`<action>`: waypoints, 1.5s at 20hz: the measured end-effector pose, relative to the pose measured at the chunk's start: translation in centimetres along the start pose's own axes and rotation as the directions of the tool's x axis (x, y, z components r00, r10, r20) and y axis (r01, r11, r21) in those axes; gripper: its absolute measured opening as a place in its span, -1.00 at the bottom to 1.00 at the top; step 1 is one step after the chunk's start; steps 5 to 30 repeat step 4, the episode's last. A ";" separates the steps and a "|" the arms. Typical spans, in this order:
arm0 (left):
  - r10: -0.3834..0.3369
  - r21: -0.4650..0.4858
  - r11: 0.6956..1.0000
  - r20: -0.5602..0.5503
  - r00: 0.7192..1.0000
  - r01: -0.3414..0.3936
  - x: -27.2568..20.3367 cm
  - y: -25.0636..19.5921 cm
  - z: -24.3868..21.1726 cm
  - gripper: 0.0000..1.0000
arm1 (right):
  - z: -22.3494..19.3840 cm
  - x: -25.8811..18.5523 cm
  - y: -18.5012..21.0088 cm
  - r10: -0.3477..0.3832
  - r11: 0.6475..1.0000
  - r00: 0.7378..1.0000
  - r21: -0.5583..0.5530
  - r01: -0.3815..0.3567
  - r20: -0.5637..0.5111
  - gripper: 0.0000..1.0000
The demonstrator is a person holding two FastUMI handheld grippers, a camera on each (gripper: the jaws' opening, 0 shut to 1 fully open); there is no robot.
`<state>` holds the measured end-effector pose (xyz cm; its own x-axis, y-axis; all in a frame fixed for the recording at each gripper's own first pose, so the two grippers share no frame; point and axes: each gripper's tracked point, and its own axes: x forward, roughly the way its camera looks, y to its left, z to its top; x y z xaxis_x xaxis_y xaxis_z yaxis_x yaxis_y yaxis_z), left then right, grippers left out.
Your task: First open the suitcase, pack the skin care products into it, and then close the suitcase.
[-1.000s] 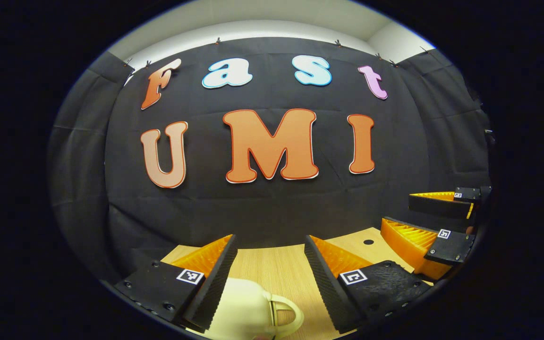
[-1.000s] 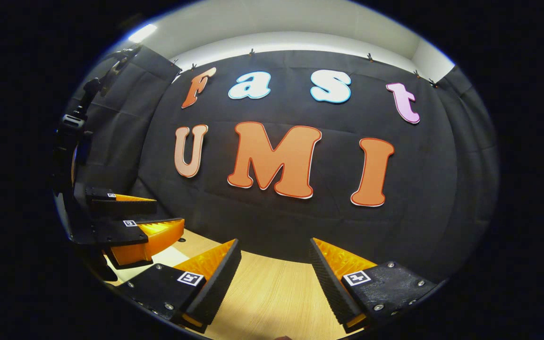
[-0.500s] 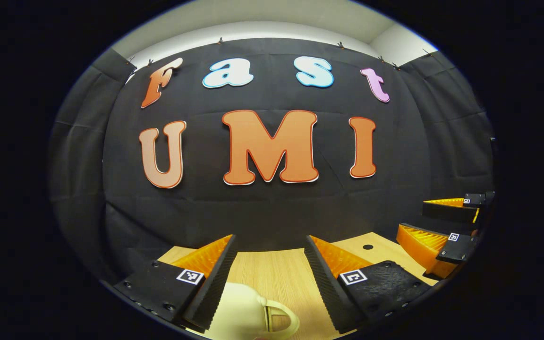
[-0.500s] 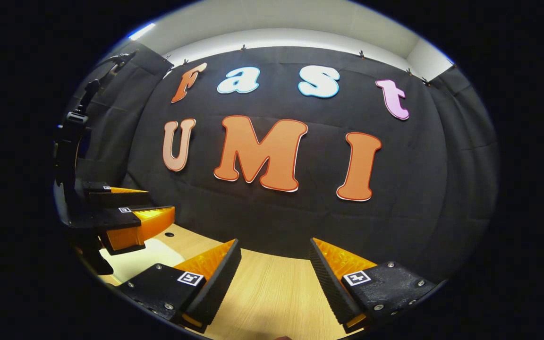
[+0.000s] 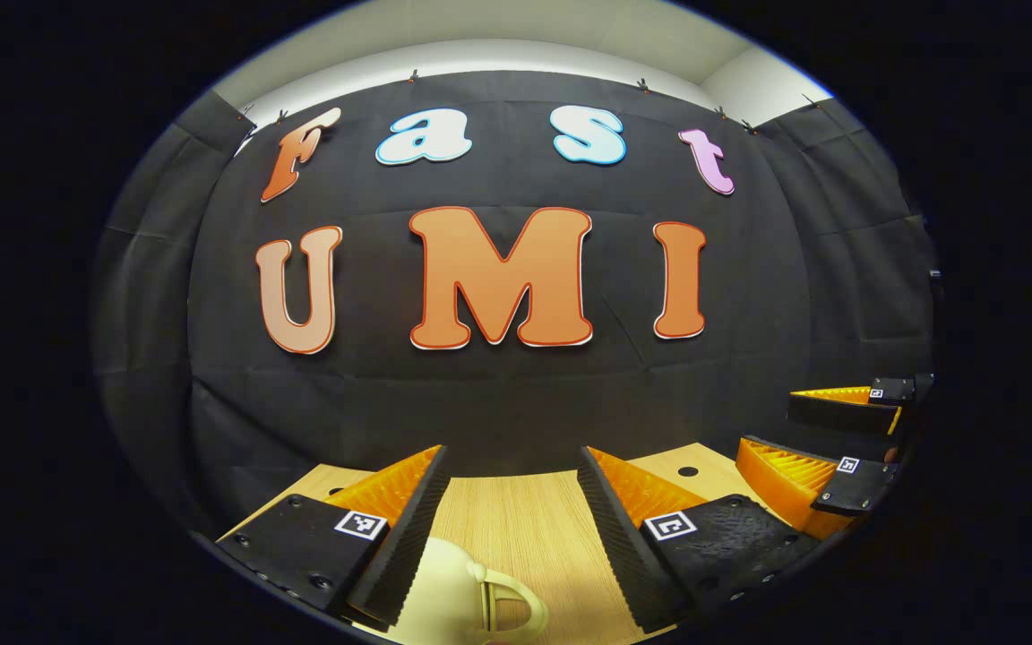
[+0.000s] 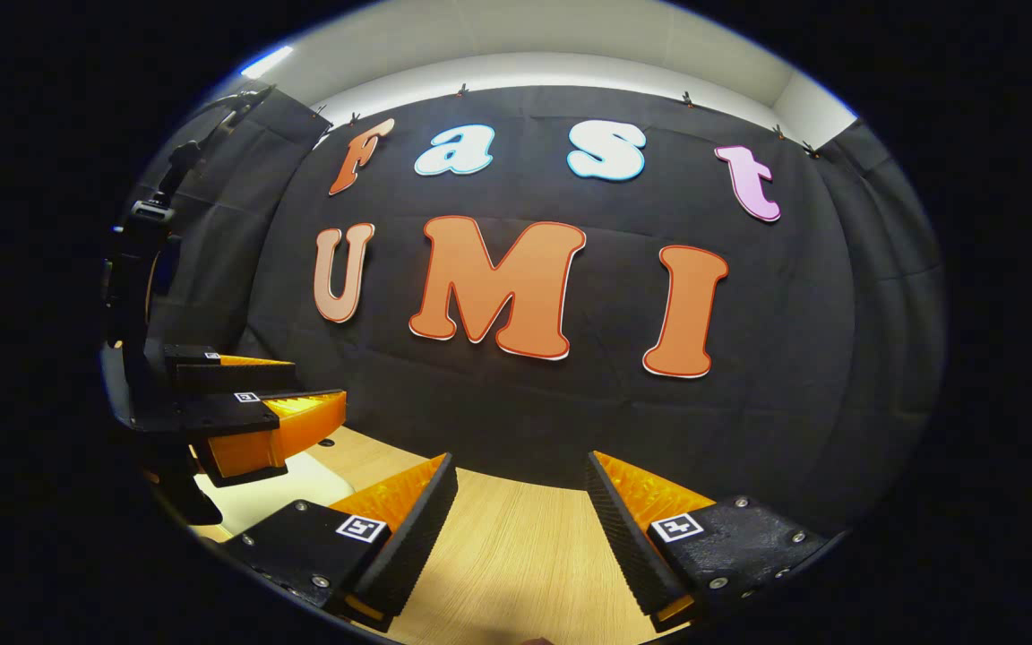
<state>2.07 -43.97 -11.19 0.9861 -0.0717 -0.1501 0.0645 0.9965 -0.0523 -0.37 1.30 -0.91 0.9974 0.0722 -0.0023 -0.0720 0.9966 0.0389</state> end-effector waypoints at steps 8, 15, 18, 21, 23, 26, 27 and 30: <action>0.025 0.009 1.000 -0.002 1.000 -0.025 -0.7 0.0 0.0 0.77 | 0.1 -0.2 0.1 0.035 0.999 0.999 -0.001 -0.035 0.003 0.84; 0.025 0.009 1.000 -0.002 1.000 -0.025 -0.7 0.0 0.0 0.77 | 0.1 -0.2 0.1 0.035 0.999 0.999 -0.001 -0.035 0.003 0.84; 0.025 0.009 1.000 -0.002 1.000 -0.025 -0.7 0.0 0.0 0.77 | 0.1 -0.2 0.1 0.035 0.999 0.999 -0.001 -0.035 0.003 0.84; 0.025 0.009 1.000 -0.002 1.000 -0.025 -0.7 0.0 0.0 0.77 | 0.1 -0.2 0.1 0.035 0.999 0.999 -0.001 -0.035 0.003 0.84; 0.025 0.009 1.000 -0.002 1.000 -0.025 -0.7 0.0 0.0 0.77 | 0.1 -0.2 0.1 0.035 0.999 0.999 -0.001 -0.035 0.003 0.84; 0.025 0.009 1.000 -0.002 1.000 -0.025 -0.7 0.0 0.0 0.77 | 0.1 -0.2 0.1 0.035 0.999 0.999 -0.001 -0.035 0.003 0.84; 0.025 0.009 1.000 -0.002 1.000 -0.025 -0.7 0.0 0.0 0.77 | 0.1 -0.2 0.1 0.035 0.999 0.999 -0.001 -0.035 0.003 0.84; 0.025 0.009 1.000 -0.002 1.000 -0.025 -0.7 0.0 0.0 0.77 | 0.1 -0.2 0.1 0.035 0.999 0.999 -0.001 -0.035 0.003 0.84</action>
